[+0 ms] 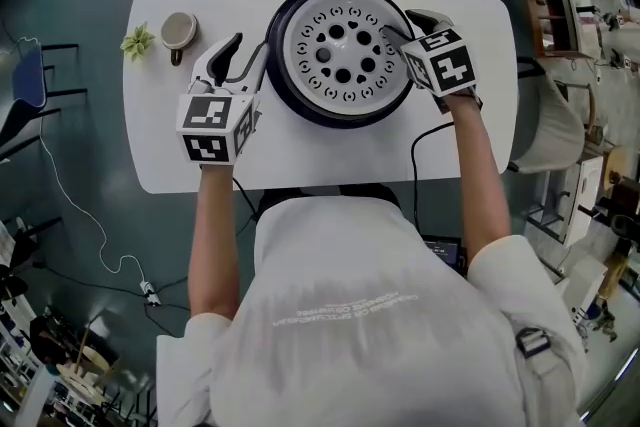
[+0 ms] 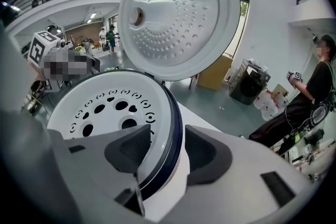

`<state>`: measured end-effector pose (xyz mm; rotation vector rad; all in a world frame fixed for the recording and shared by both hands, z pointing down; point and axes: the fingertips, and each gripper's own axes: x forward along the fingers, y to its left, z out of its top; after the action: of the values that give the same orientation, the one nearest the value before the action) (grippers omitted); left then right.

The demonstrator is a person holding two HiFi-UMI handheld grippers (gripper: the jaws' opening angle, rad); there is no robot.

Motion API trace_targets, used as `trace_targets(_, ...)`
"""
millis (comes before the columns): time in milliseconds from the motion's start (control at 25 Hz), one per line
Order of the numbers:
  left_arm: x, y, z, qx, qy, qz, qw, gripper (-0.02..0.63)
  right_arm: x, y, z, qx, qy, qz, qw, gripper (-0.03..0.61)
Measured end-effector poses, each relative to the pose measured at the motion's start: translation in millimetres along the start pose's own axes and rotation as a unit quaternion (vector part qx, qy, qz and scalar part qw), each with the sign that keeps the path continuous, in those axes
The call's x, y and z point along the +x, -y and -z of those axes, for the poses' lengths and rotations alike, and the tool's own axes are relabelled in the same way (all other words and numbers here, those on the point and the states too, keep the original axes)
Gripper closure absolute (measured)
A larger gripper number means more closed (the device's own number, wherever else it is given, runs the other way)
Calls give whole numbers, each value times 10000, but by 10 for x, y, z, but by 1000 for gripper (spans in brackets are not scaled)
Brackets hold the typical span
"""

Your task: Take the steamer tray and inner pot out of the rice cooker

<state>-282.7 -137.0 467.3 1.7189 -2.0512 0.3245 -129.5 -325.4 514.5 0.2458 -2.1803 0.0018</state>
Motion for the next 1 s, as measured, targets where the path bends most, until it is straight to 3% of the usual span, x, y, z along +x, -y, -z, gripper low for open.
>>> trace_targets(560,-214,6,87,-53,76,63,9999,440,-81,-104,22,-271,-362,31,9990,430)
trace_targets(800,-309,5,61,-19,117,65,9999,445,-229,-94,-11,-295,-195,192,9992,453)
trace_targets(1000,-332,-39,68,46,155,171,9997,445,-307,-75,-95,102,80,252,9996,460)
